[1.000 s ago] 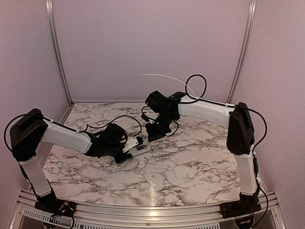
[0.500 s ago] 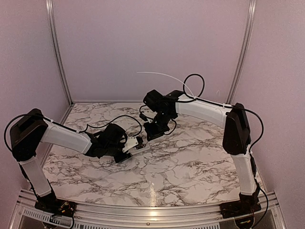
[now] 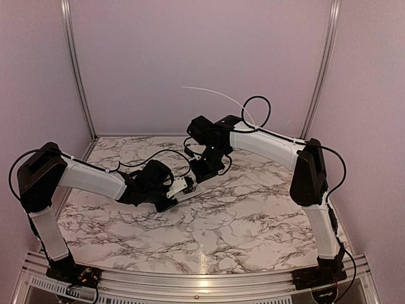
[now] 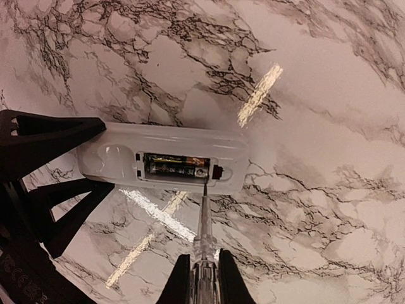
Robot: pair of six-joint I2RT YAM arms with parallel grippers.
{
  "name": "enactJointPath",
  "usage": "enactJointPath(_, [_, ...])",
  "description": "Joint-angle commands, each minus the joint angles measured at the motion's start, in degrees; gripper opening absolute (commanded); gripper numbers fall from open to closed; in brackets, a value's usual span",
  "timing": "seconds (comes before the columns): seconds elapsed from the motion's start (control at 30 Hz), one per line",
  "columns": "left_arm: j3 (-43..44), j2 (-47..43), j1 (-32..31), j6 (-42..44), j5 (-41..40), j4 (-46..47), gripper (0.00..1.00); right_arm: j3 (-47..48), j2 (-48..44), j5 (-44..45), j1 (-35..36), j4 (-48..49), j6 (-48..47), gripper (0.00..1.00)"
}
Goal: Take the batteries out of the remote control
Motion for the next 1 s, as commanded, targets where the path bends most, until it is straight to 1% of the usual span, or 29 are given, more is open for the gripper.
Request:
enactJointPath(0.0, [2.6, 1.5, -0.3, -1.1, 0.0, -0.4, 0.06, 1.8, -0.4, -0.7, 0.4, -1.1, 1.1, 0.00])
enactJointPath(0.17, [3.6, 2.9, -0.3, -1.9, 0.3, -2.3, 0.06, 0.1, -2.9, -2.7, 0.5, 0.4, 1.7, 0.00])
enactJointPath(0.4, [3.5, 2.9, -0.2, -2.4, -0.1, -2.3, 0.06, -6.6, -8.3, -3.5, -0.1, 3.7, 3.1, 0.00])
enactJointPath(0.5, [3.9, 3.0, -0.3, -2.8, -0.1, -4.2, 0.06, -7.1, -8.2, -2.9, -0.2, 3.6, 3.5, 0.00])
enactJointPath(0.67, [4.0, 2.6, -0.3, -3.3, 0.3, -4.4, 0.06, -7.9, -7.2, -1.9, -0.3, 5.7, 4.5, 0.00])
enactJointPath(0.83, [4.4, 2.4, -0.2, -4.0, 0.6, -5.0, 0.06, -6.8, -5.9, 0.4, -0.3, 5.8, 5.7, 0.00])
enactJointPath(0.97, [4.4, 2.3, -0.2, -4.5, 1.1, -5.3, 0.06, -6.9, -5.4, 0.5, -0.4, 6.9, 5.8, 0.00])
